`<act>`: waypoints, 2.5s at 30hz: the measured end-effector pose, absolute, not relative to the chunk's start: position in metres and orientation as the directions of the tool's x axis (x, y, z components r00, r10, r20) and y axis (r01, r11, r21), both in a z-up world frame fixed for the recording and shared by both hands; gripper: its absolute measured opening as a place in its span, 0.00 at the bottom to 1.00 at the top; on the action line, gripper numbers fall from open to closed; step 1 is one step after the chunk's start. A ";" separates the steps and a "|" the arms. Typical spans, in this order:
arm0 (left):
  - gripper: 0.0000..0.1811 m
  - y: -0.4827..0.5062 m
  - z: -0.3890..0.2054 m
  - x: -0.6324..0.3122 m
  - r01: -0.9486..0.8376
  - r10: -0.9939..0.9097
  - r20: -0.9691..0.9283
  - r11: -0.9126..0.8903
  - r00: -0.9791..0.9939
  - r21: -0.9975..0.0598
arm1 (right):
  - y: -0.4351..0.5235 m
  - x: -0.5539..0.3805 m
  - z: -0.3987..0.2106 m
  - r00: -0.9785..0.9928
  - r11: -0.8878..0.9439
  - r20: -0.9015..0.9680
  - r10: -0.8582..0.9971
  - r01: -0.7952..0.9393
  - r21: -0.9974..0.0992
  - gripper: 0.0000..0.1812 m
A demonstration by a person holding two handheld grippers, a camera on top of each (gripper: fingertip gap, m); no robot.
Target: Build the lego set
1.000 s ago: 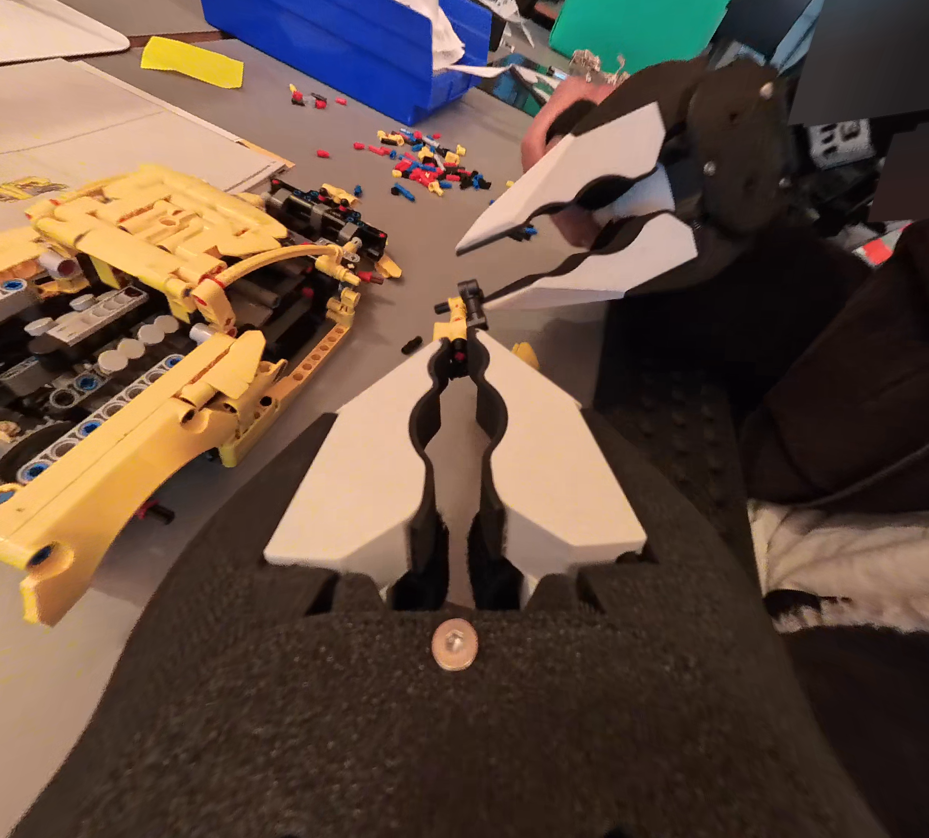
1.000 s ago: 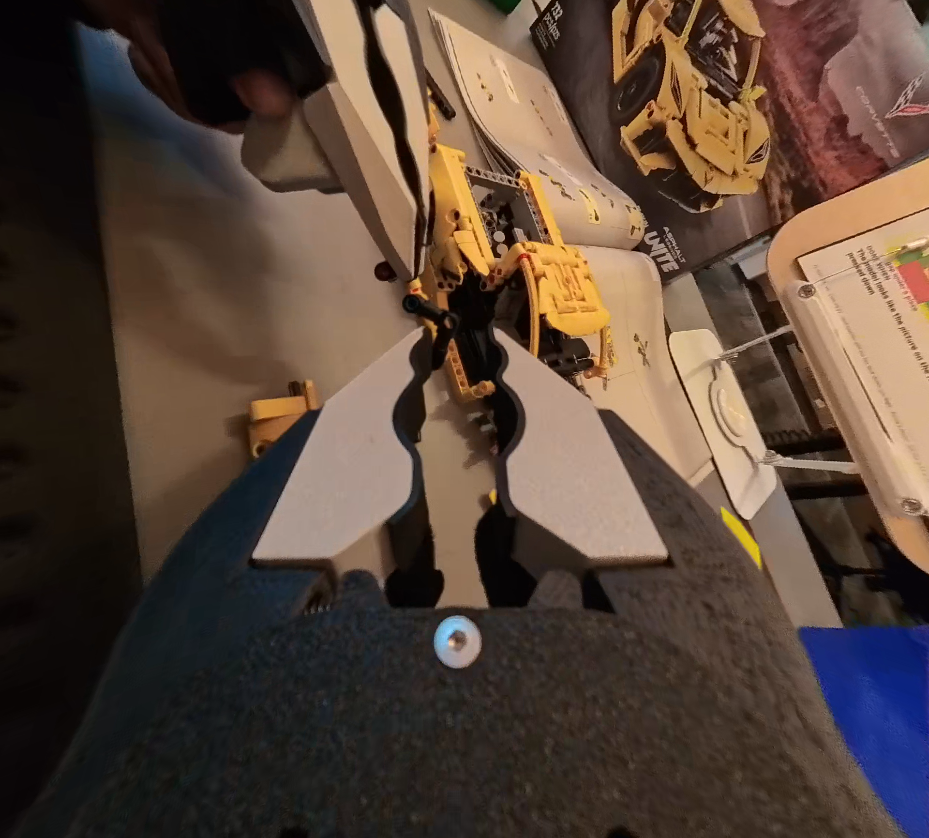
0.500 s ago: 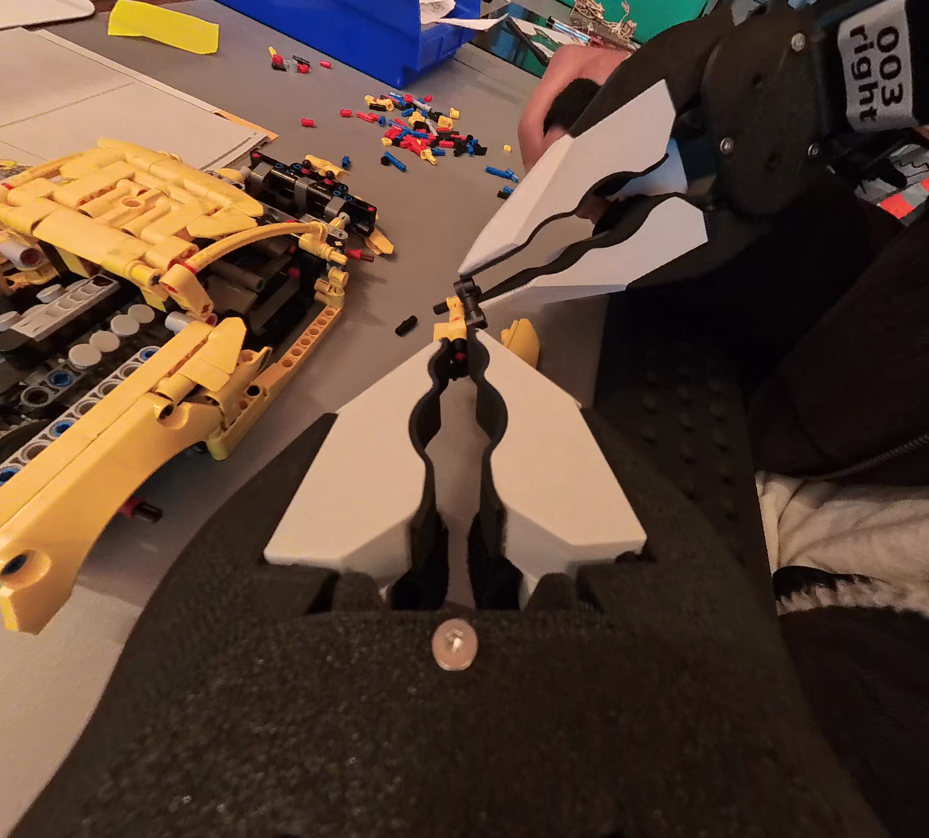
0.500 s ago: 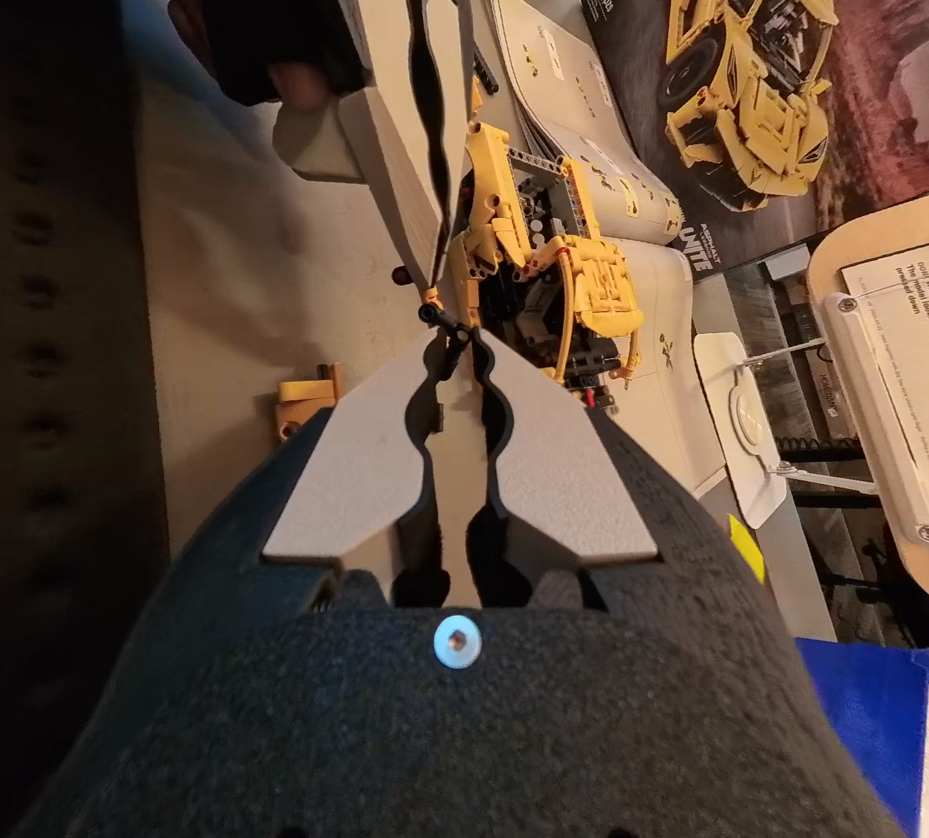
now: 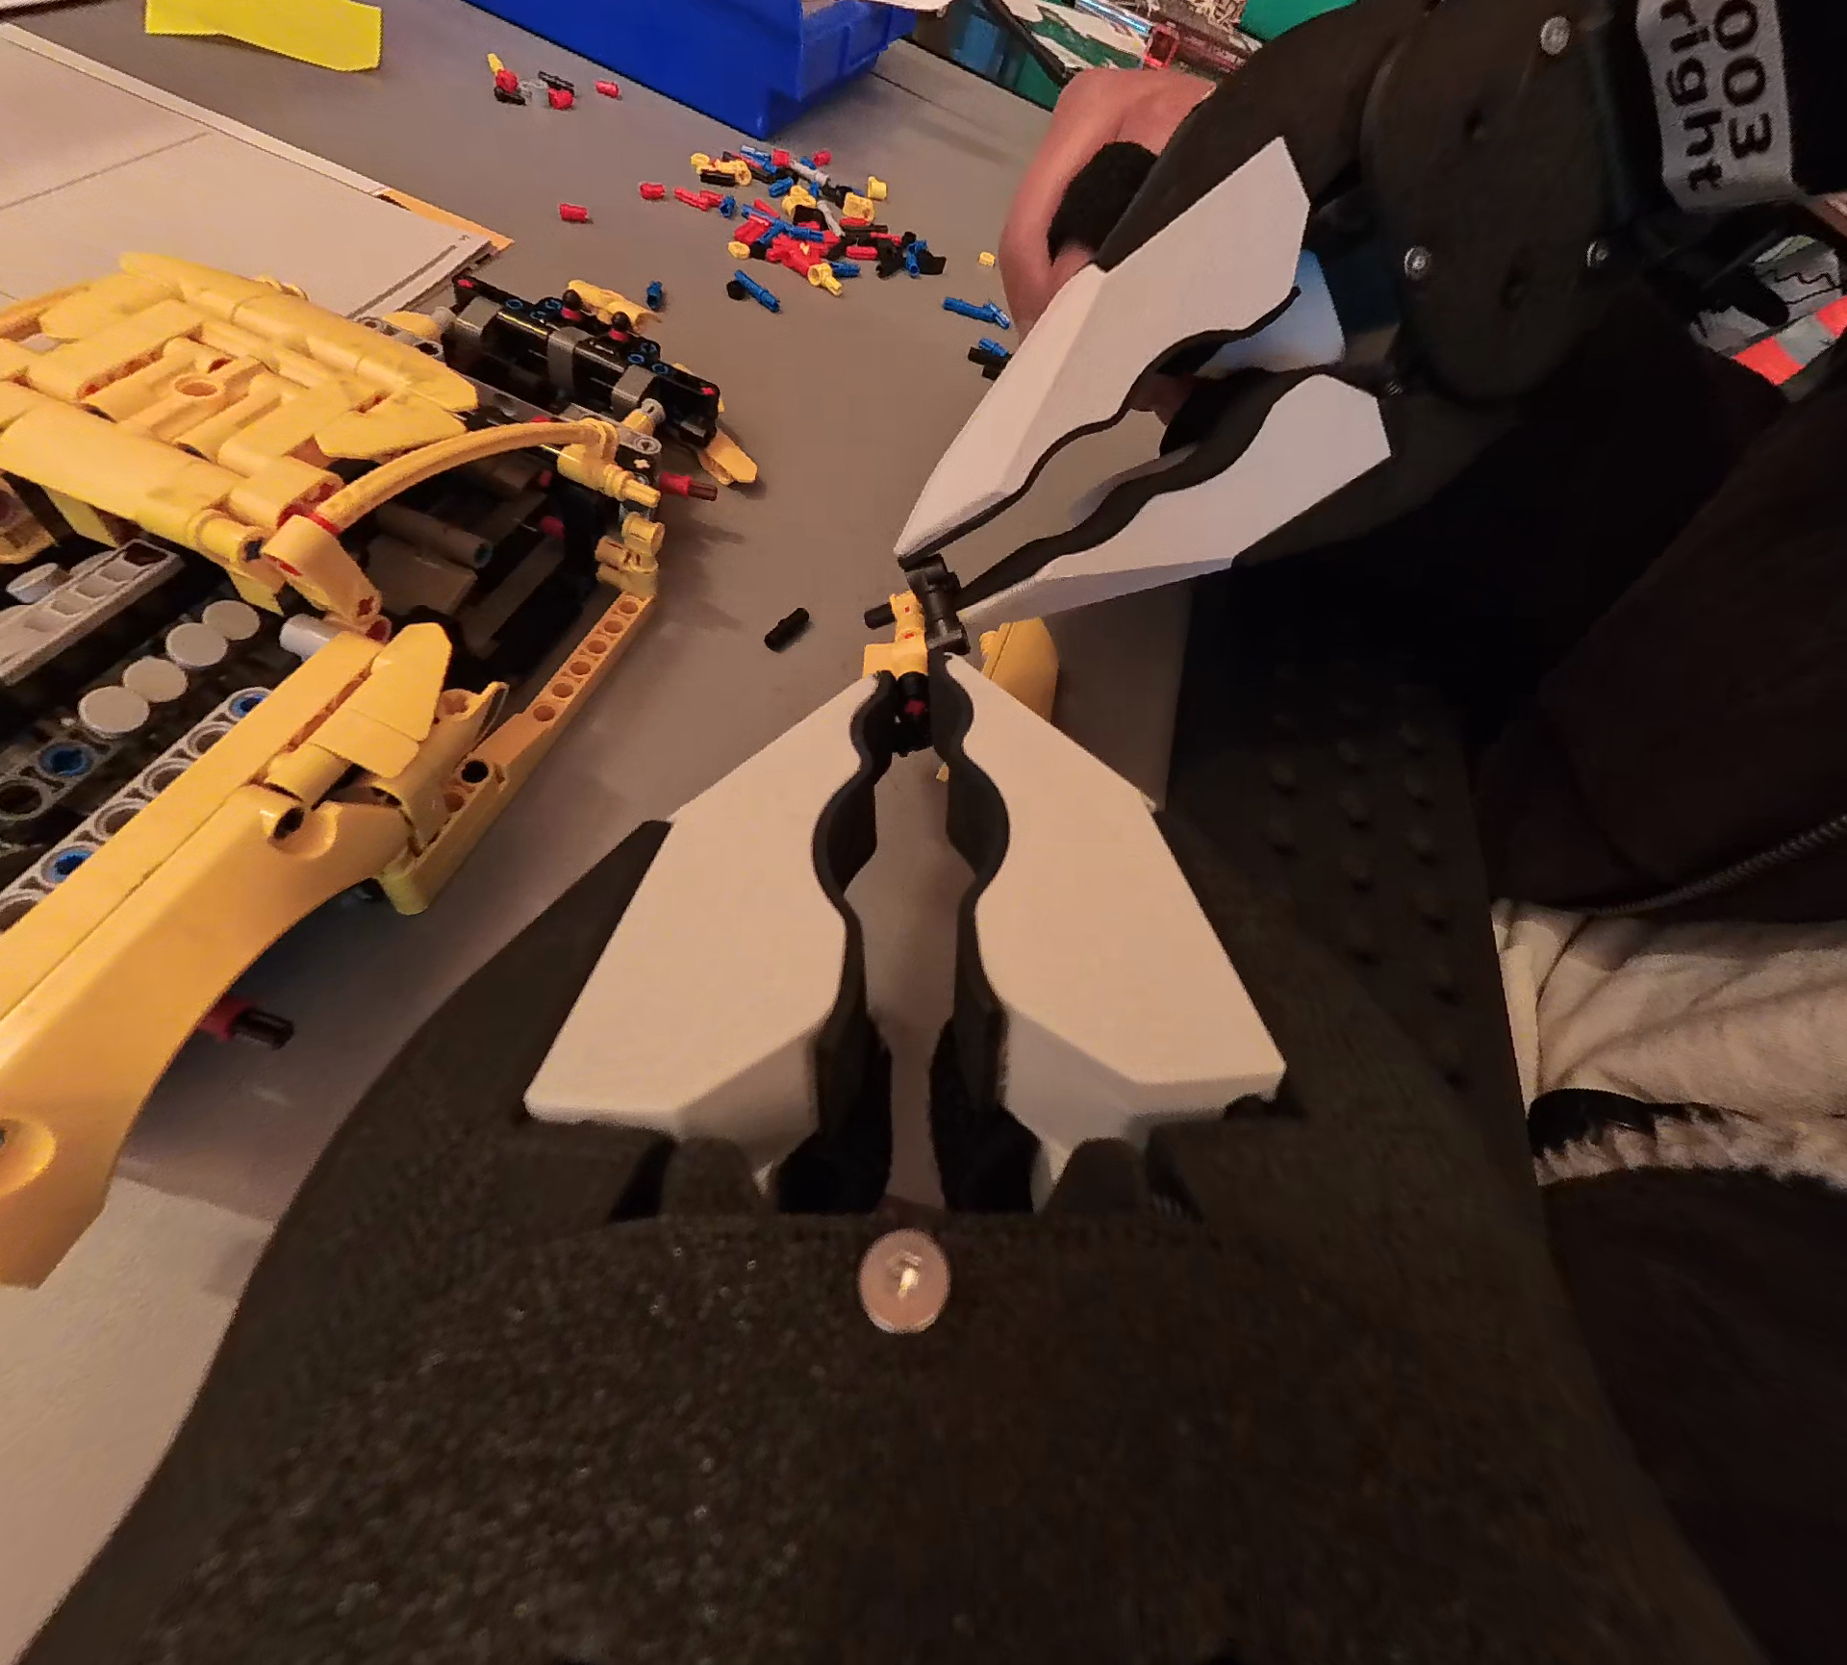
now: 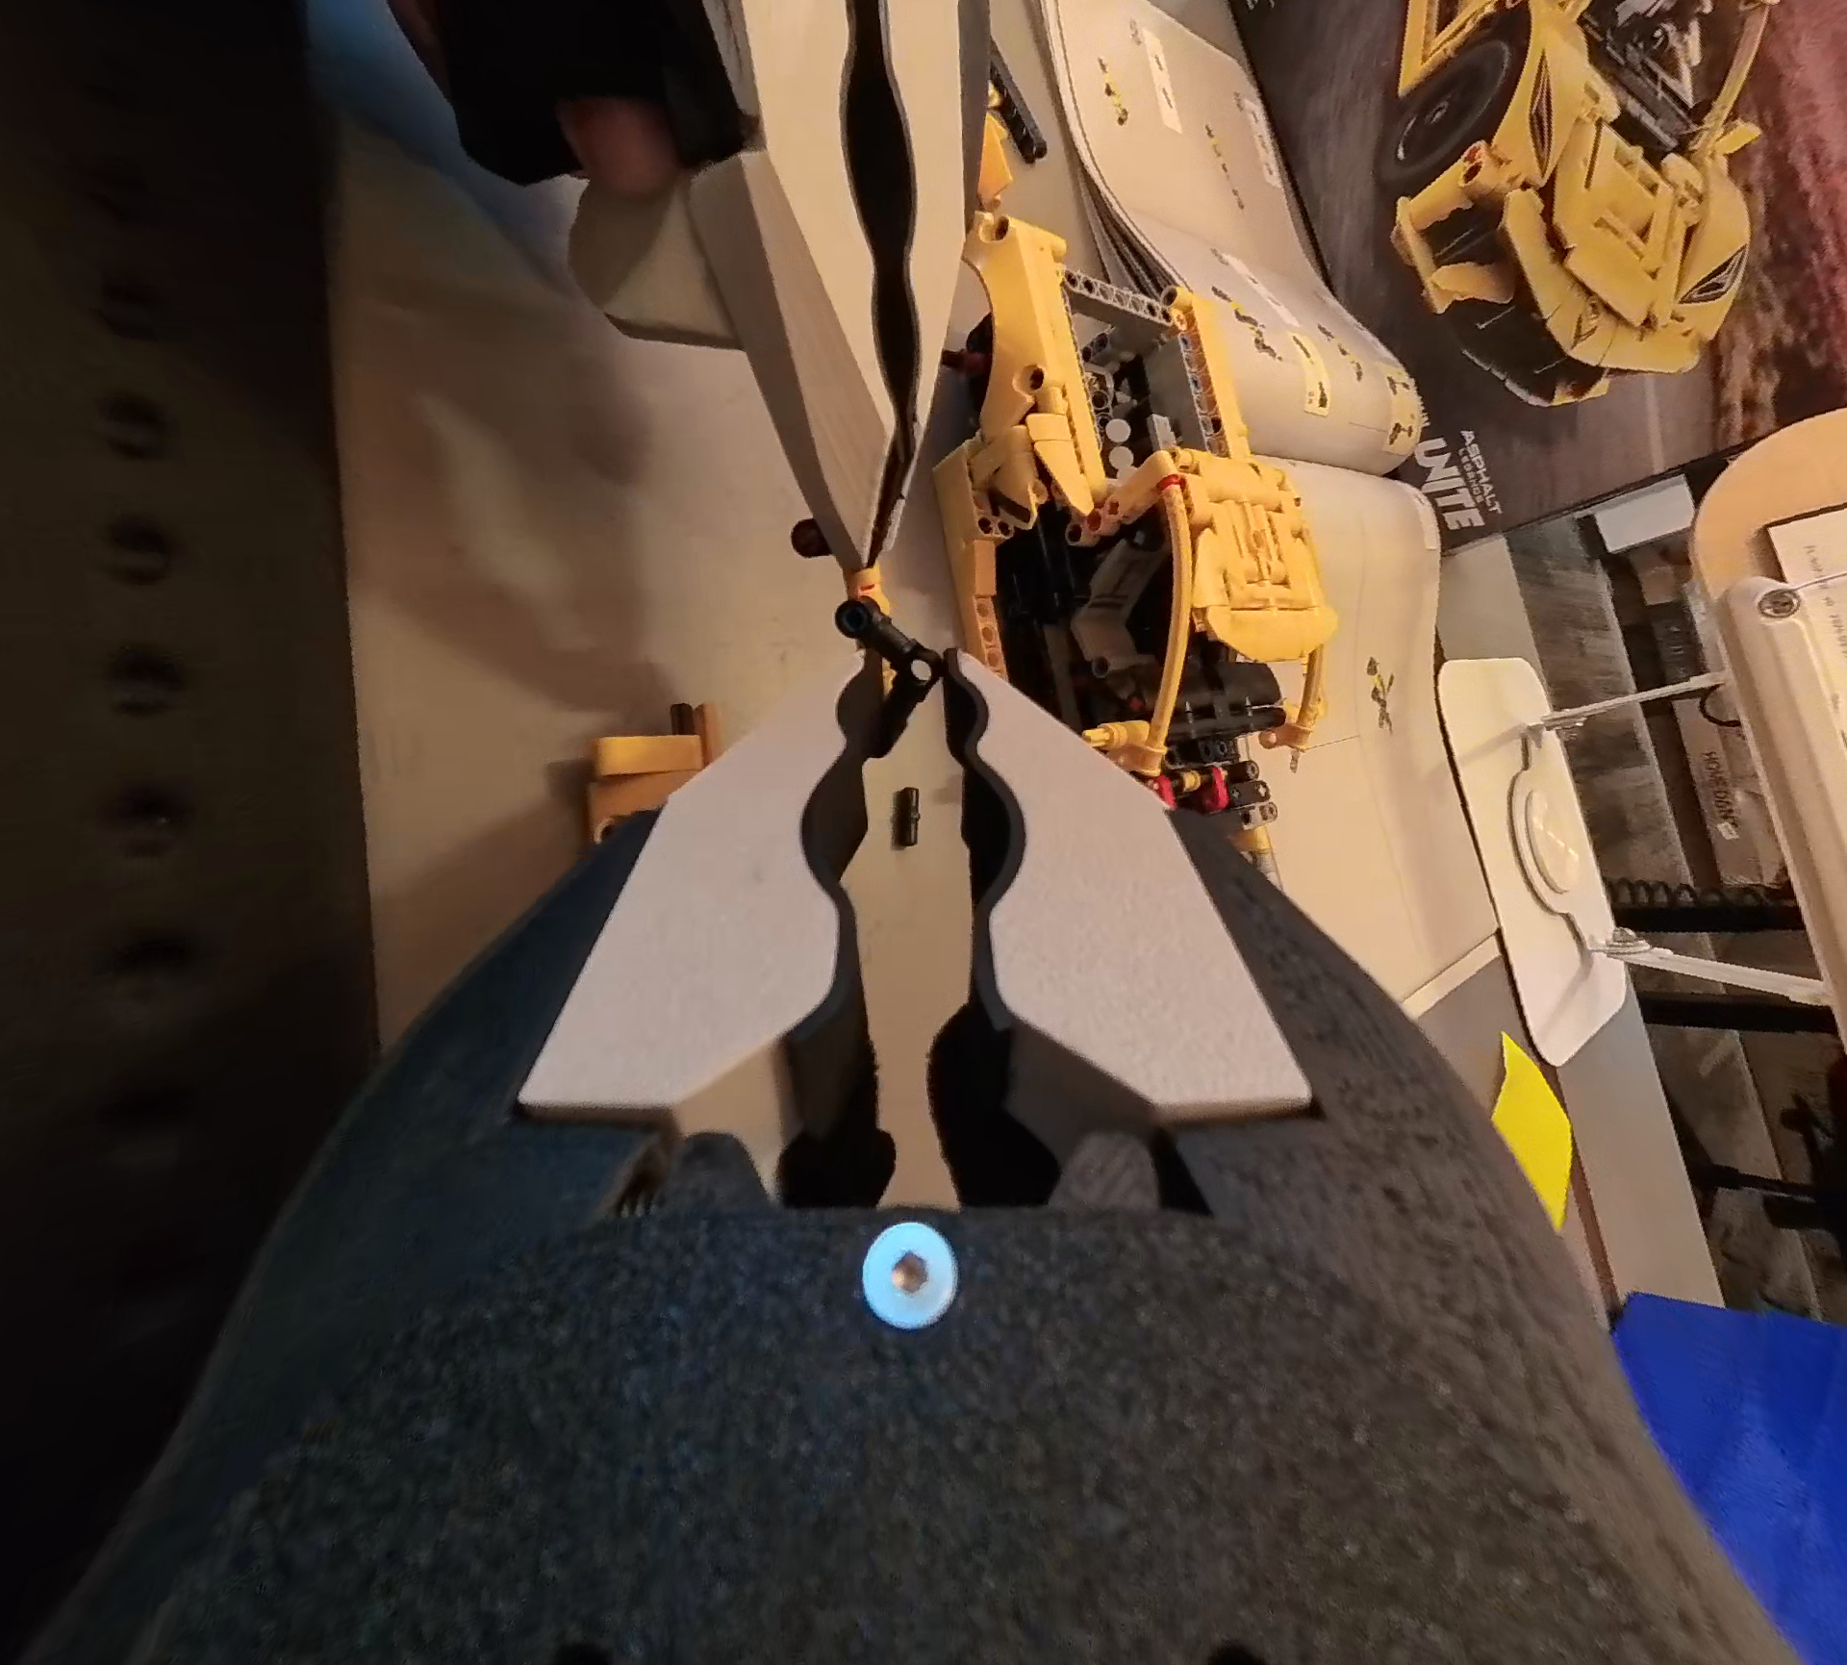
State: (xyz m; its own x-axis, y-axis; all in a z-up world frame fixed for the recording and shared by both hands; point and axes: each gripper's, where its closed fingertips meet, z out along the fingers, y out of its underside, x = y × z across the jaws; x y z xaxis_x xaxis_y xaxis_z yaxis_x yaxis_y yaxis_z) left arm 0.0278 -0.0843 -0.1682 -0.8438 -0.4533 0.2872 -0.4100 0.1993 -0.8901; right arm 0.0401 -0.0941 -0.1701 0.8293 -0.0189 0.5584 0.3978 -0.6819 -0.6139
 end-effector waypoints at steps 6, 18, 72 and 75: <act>0.03 -0.084 -0.170 0.028 -0.408 -0.459 0.281 0.207 -0.843 -0.889 | -0.093 0.041 -0.171 0.840 -0.676 0.542 -0.028 0.384 -0.629 0.06; 0.03 -0.063 -0.178 0.026 -0.103 -0.454 -0.122 0.440 -0.882 -0.892 | -0.119 0.073 -0.205 0.980 -0.642 -0.046 -0.195 -0.163 -0.750 0.10; 0.03 -0.087 -0.171 0.015 0.275 -0.233 -0.713 0.809 -0.662 -0.520 | -0.081 0.006 -0.166 0.872 -0.460 -0.466 0.152 -0.355 -0.814 0.02; 0.02 -0.087 -0.160 0.026 0.220 -0.351 -0.682 0.768 -0.641 -0.602 | -0.080 0.016 -0.154 0.885 -0.386 -0.446 0.131 -0.369 -0.845 0.02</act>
